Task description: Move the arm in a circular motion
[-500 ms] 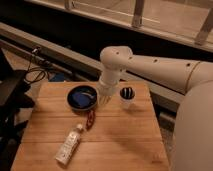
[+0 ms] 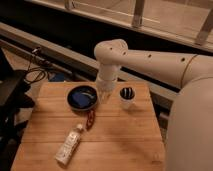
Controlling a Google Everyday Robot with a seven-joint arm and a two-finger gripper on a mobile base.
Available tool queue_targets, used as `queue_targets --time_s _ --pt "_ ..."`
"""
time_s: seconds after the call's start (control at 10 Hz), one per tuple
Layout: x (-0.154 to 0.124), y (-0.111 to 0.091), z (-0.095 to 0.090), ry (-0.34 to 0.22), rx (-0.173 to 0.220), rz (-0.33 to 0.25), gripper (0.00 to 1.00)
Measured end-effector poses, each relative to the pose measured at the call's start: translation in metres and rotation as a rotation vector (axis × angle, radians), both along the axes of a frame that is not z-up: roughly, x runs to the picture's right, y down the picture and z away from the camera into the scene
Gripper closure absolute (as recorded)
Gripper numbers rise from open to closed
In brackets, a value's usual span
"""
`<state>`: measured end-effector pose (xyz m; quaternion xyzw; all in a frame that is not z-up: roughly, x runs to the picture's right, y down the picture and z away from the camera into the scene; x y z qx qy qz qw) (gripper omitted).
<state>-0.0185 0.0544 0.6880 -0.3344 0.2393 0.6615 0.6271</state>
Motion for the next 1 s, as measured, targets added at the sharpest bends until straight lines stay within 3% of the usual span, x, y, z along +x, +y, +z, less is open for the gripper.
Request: queue_targets --time_s 0.2,0.5,0.8,1.0 --pt "-0.009 -0.012 -0.018 0.003 0.002 -0.042 1.00" --pt "-0.011 -0.019 -0.025 -0.008 0.009 -0.078 0.98" --pt "-0.053 -0.041 -0.026 -0.028 0.040 -0.107 0.69" --pt "-0.066 -0.049 -0.028 -0.035 0.052 -0.120 0.49"
